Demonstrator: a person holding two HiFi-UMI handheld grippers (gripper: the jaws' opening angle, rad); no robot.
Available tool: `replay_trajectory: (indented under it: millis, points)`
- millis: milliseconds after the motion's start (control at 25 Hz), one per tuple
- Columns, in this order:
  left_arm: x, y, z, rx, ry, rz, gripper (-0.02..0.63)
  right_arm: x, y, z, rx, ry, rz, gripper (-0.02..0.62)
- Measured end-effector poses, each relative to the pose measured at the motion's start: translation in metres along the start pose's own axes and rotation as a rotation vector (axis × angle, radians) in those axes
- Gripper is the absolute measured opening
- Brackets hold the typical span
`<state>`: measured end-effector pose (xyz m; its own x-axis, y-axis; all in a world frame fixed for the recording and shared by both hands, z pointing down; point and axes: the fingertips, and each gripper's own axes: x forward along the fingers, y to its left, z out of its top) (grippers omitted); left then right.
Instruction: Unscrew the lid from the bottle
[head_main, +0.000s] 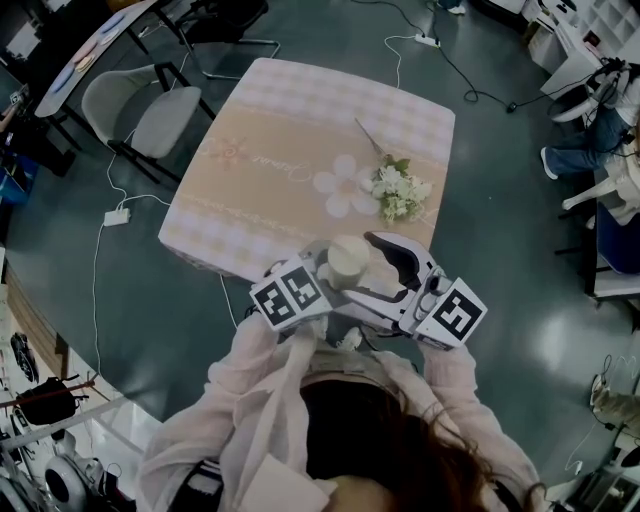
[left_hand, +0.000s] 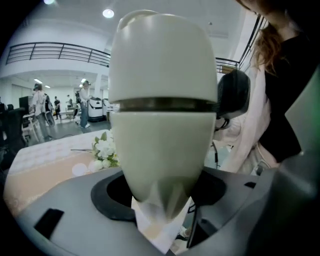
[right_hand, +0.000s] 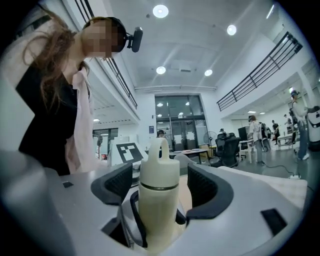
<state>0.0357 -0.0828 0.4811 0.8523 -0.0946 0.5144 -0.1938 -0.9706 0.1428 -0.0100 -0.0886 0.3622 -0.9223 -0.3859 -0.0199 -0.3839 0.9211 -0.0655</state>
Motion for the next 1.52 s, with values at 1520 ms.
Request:
replay_trajectory:
  millis: [1520]
  points:
    - [-0.001, -0.046, -0.008, 0.164, 0.087, -0.262, 0.316, -0.002, 0.029, 0.008, 0.02, -0.041, 0.222, 0.308]
